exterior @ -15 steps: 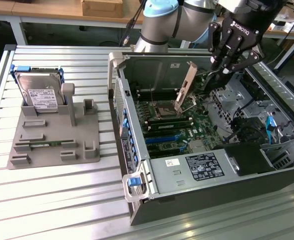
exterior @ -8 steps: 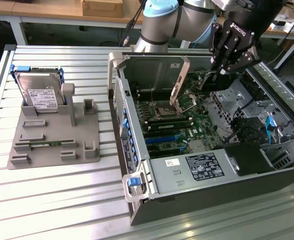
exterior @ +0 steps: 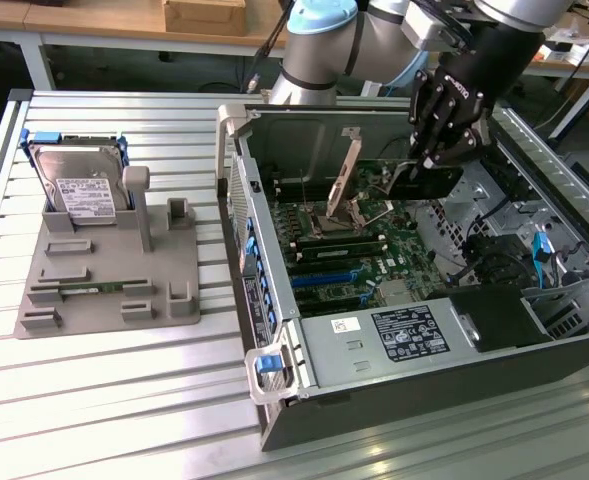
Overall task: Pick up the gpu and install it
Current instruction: 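Insert the gpu into the slot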
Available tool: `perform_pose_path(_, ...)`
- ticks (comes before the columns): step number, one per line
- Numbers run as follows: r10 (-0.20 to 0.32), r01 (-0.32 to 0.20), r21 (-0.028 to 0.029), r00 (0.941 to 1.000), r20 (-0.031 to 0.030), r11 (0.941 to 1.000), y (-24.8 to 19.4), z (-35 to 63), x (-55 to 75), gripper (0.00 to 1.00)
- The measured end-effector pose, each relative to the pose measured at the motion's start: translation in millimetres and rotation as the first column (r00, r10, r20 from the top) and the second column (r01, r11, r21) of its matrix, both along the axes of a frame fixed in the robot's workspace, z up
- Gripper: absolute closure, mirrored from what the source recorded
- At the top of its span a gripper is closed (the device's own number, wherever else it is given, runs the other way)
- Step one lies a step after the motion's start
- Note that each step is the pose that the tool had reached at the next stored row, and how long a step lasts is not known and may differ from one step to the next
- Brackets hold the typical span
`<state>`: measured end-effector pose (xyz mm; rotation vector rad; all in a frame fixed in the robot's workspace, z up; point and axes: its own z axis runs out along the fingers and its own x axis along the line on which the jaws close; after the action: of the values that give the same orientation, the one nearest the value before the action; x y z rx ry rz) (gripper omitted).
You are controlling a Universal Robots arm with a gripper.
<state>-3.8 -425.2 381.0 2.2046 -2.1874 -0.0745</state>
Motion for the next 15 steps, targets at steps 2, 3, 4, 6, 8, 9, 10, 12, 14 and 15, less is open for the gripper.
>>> perform_pose_path(2, 0.003, -0.003, -0.0001, 1.0000, 0.0000, 1.0000, -1.3, -7.3, -6.7, 0.74)
perform_pose_path(3, 0.003, -0.003, -0.0001, 1.0000, 0.0000, 1.0000, -1.8, -9.3, -7.7, 0.74)
perform_pose_path(4, 0.003, -0.003, 0.0000, 1.0000, 0.0000, 1.0000, -2.4, -11.9, -9.1, 0.74)
perform_pose_path(6, 0.003, -0.003, 0.0000, 1.0000, 0.0000, 1.0000, -2.8, -17.1, -10.9, 0.74)
perform_pose_path(8, 0.003, -0.003, -0.0001, 1.0000, 0.0000, 1.0000, -3.2, -21.5, -14.0, 0.74)
perform_pose_path(9, 0.003, -0.003, -0.0001, 1.0000, 0.0000, 1.0000, -3.5, -23.4, -15.9, 0.74)
perform_pose_path(10, 0.003, -0.003, -0.0001, 1.0000, 0.0000, 1.0000, -3.6, -25.7, -17.1, 0.74)
perform_pose_path(12, 0.003, -0.003, 0.0000, 1.0000, 0.0000, 1.0000, -3.8, -30.8, -19.0, 0.74)
perform_pose_path(14, 0.003, -0.003, 0.0000, 1.0000, 0.0000, 1.0000, -4.5, -35.9, -22.0, 0.74)
perform_pose_path(15, 0.003, -0.003, 0.0000, 1.0000, 0.0000, 1.0000, -4.7, -38.1, -23.6, 0.74)
